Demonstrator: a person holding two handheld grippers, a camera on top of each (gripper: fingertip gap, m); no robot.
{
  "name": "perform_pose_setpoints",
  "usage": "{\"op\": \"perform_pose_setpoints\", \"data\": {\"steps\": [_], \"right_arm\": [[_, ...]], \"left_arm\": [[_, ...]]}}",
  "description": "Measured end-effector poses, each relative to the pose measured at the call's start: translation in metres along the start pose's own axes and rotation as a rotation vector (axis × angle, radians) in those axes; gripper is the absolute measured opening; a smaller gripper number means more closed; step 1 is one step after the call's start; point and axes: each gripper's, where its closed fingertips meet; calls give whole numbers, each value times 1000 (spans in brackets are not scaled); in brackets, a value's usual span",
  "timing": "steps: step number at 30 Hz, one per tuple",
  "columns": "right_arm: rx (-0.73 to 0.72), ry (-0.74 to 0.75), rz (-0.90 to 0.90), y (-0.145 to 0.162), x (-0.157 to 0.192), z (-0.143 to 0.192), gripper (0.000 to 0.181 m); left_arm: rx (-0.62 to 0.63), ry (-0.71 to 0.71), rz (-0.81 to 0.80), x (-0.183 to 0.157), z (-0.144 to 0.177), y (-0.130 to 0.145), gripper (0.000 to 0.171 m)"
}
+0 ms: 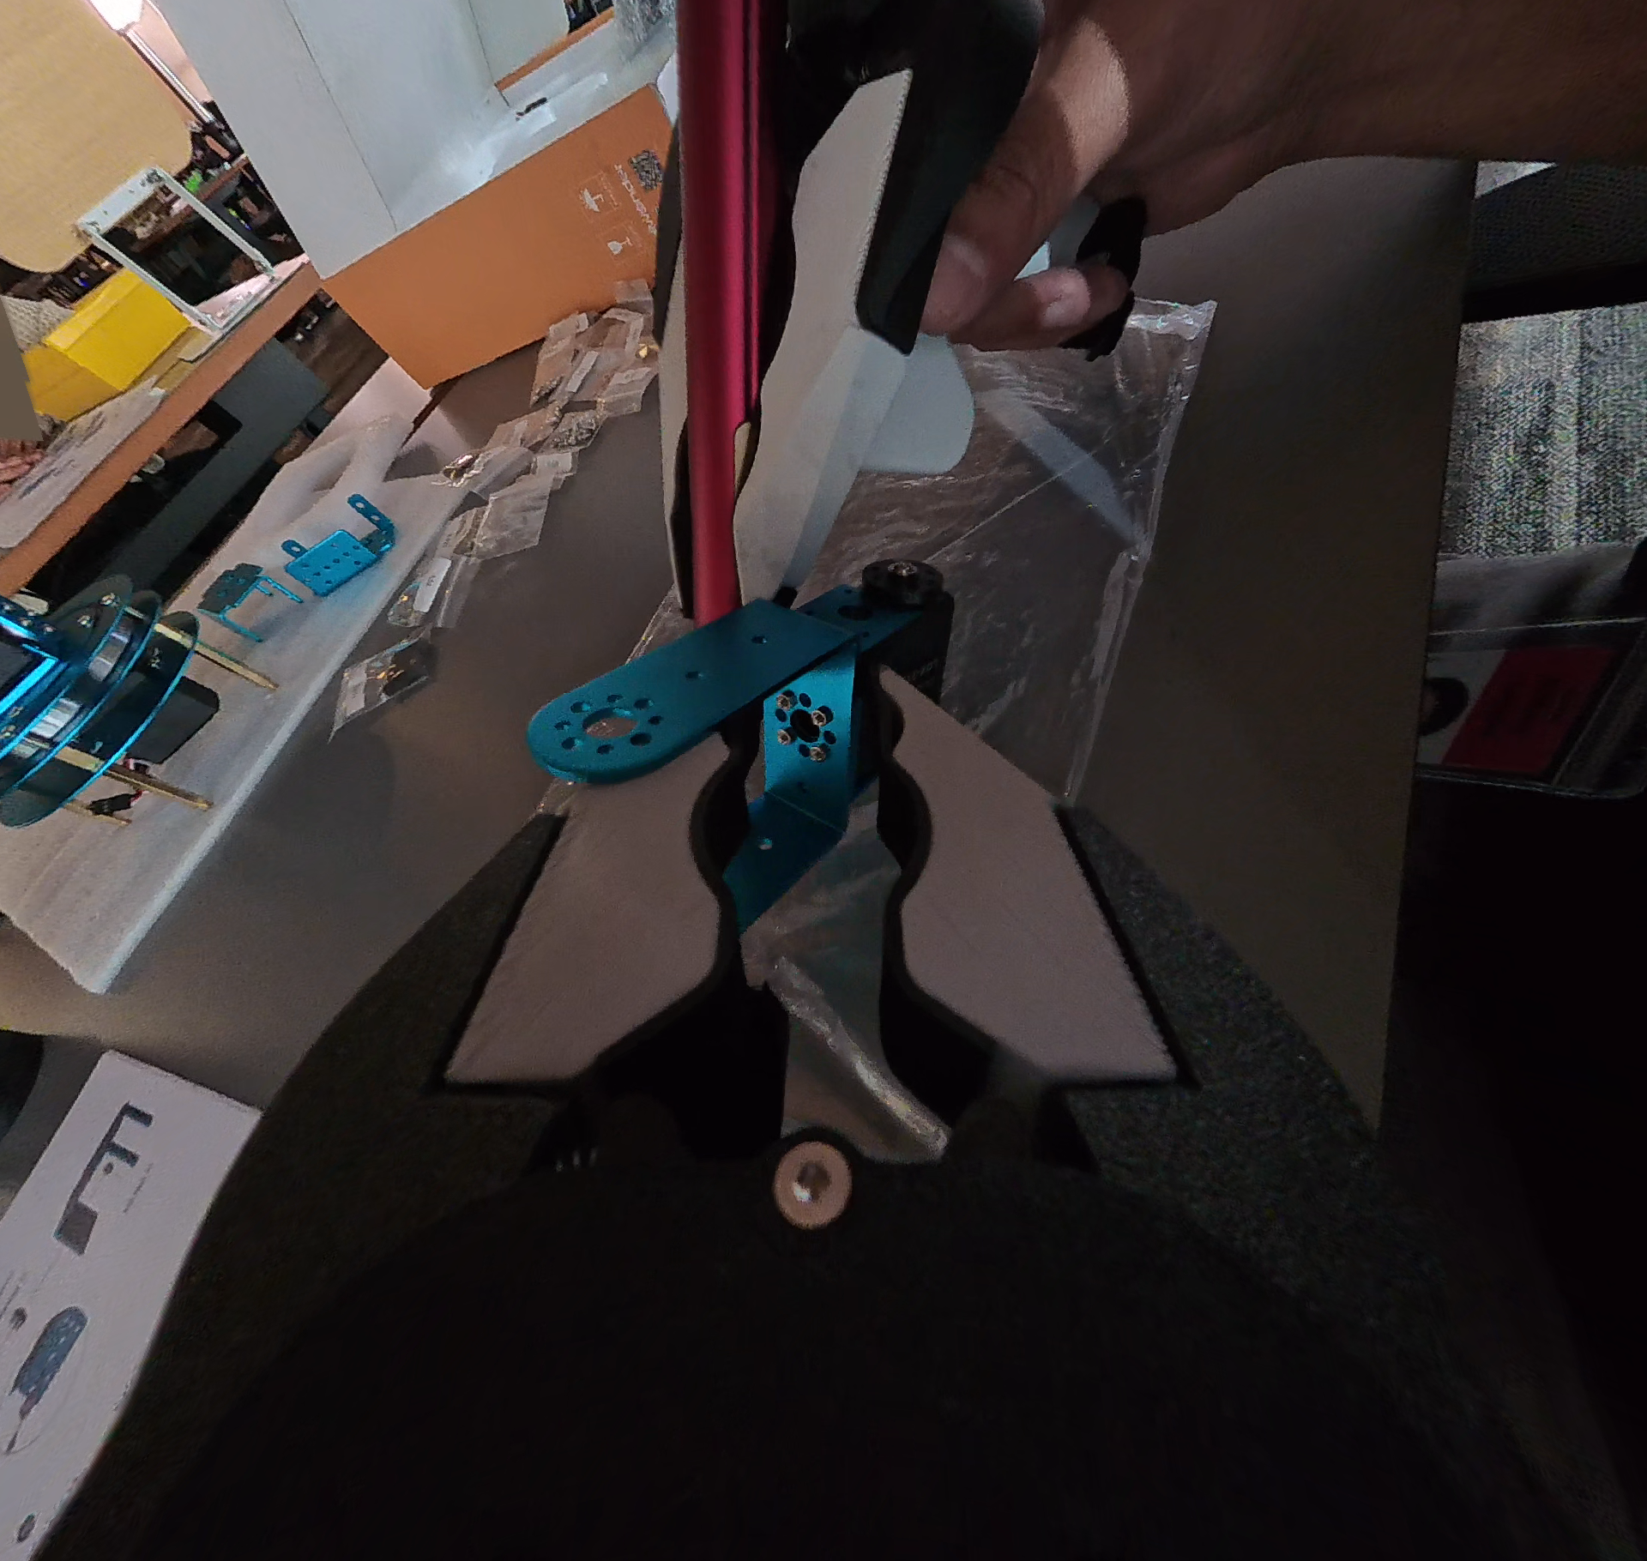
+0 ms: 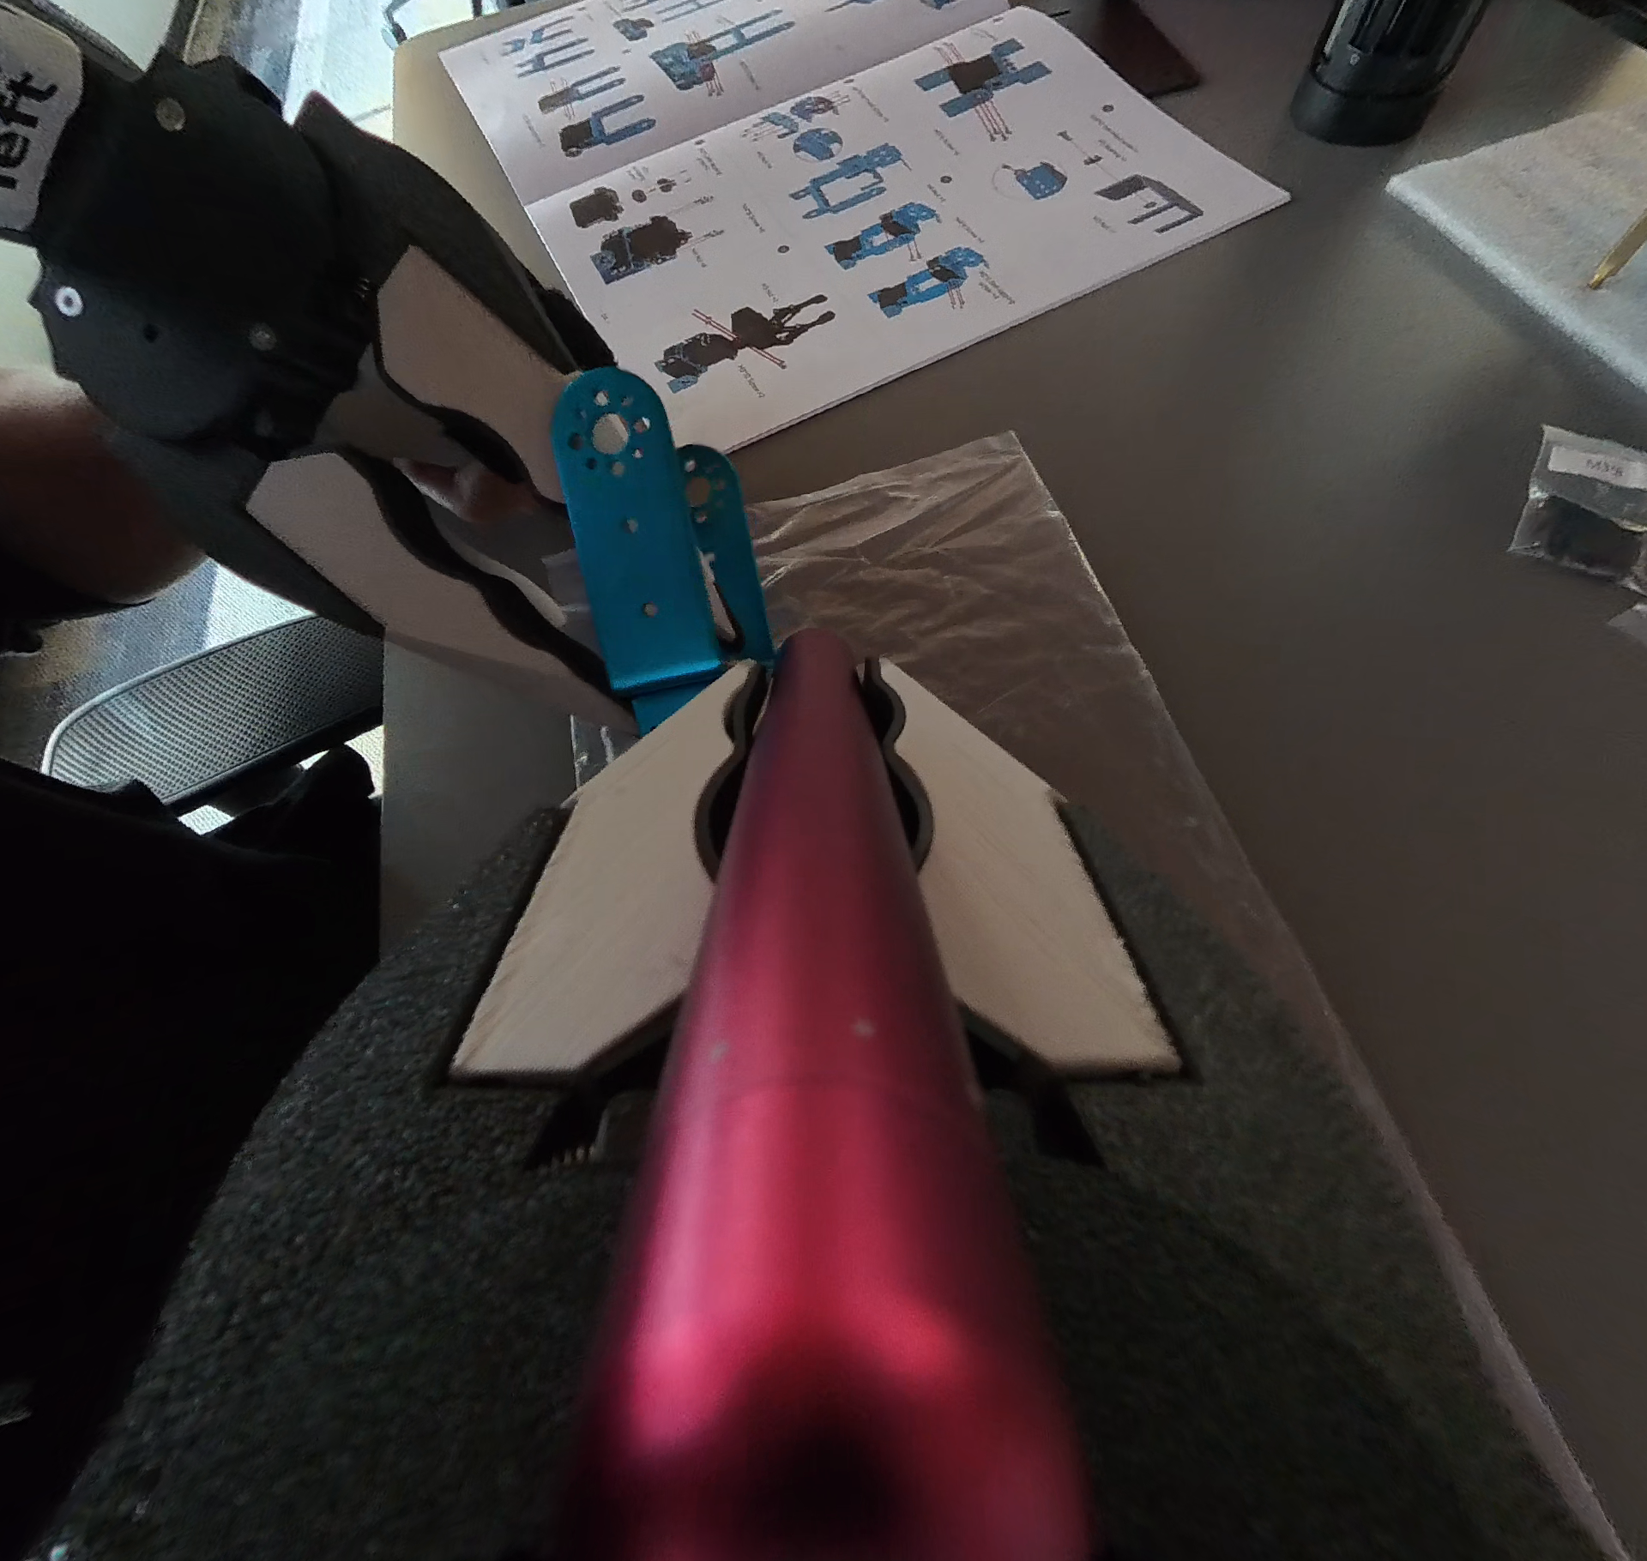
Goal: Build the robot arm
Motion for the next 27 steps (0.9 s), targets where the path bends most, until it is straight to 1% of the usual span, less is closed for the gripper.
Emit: {"op": "perform_pose_setpoints", "data": {"steps": [1,3,5,7,9,10,12,15,19,22,25,27], "right_arm": [[3,0,0,0,0,-1,22],[3,0,-12,1,-1,-2,23],[20,32,2,4,-7,0,22],[24,81,19,8,-14,8,22],[3,93,11,11,-18,21,23],[-17,87,10,12,-19,28,22],[-59,65,2,15,-17,41,22],[-99,39,-38,21,-16,55,22],[-154,-17,-109,22,-16,63,22],[-173,-27,-117,22,-16,64,23],[-181,-34,-113,20,-15,62,23],[-192,-33,-111,17,-14,61,23]], "left_arm": [[1,-1,-6,0,0,0,22],[23,0,-15,1,-1,4,28],[33,13,-22,0,-1,6,30],[28,28,-32,-4,0,6,24],[27,35,-34,-6,3,6,22],[23,45,-29,-7,5,5,21],[9,65,-28,-11,8,3,14],[14,71,-34,-15,8,3,15],[47,101,-58,-20,8,4,30],[79,115,-67,-18,4,6,42],[92,118,-57,-15,-2,8,49],[104,112,-57,-13,-3,10,51]]}}
Point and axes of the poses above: each gripper's, where its closed fingertips meet, z back along the fingers, y out of its underside, x = y × z across the jaws, and after that the axes turned 7 degrees about z, right-handed
